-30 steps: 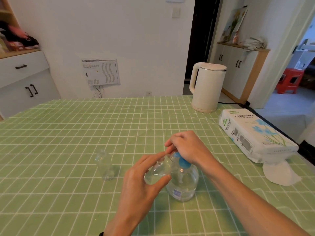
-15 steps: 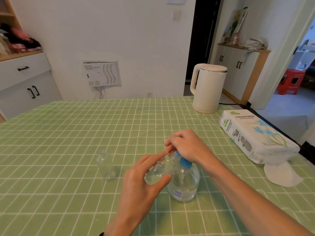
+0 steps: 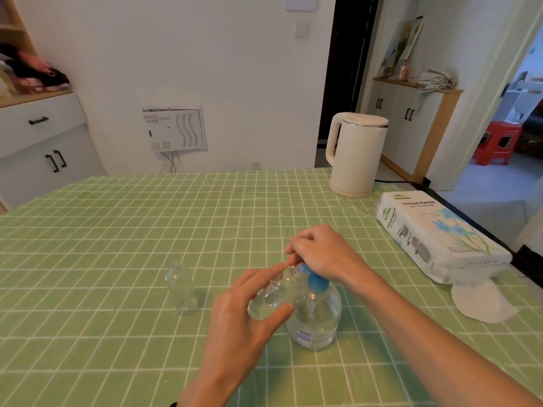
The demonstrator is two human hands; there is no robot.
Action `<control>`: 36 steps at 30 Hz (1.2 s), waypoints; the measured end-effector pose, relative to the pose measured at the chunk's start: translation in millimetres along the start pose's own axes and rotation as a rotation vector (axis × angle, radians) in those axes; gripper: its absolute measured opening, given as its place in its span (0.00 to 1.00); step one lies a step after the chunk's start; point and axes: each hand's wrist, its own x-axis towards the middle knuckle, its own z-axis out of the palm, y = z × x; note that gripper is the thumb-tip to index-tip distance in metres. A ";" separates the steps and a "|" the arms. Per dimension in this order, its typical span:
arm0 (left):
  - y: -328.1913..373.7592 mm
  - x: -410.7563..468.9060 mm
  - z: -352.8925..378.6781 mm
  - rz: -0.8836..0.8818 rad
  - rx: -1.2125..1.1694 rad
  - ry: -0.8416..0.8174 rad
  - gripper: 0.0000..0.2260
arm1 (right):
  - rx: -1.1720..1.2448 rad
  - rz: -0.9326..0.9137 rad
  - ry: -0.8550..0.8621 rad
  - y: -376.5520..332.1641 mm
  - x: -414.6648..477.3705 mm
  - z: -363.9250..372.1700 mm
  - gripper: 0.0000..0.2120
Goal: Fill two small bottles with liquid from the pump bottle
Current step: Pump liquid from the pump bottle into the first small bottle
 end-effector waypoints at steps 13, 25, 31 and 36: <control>-2.5 -1.4 3.0 -0.018 -0.032 -0.016 0.28 | 0.131 -0.030 -0.008 11.2 2.5 7.1 0.16; 1.2 1.5 -1.1 0.001 0.003 -0.010 0.27 | -0.042 -0.031 -0.009 -3.4 1.0 -3.2 0.14; -1.9 0.3 0.8 -0.010 -0.001 -0.008 0.28 | 0.091 -0.025 -0.019 4.0 2.2 3.8 0.14; -5.5 -1.1 4.5 -0.016 -0.015 -0.014 0.30 | 0.115 -0.016 -0.030 10.9 0.9 6.2 0.15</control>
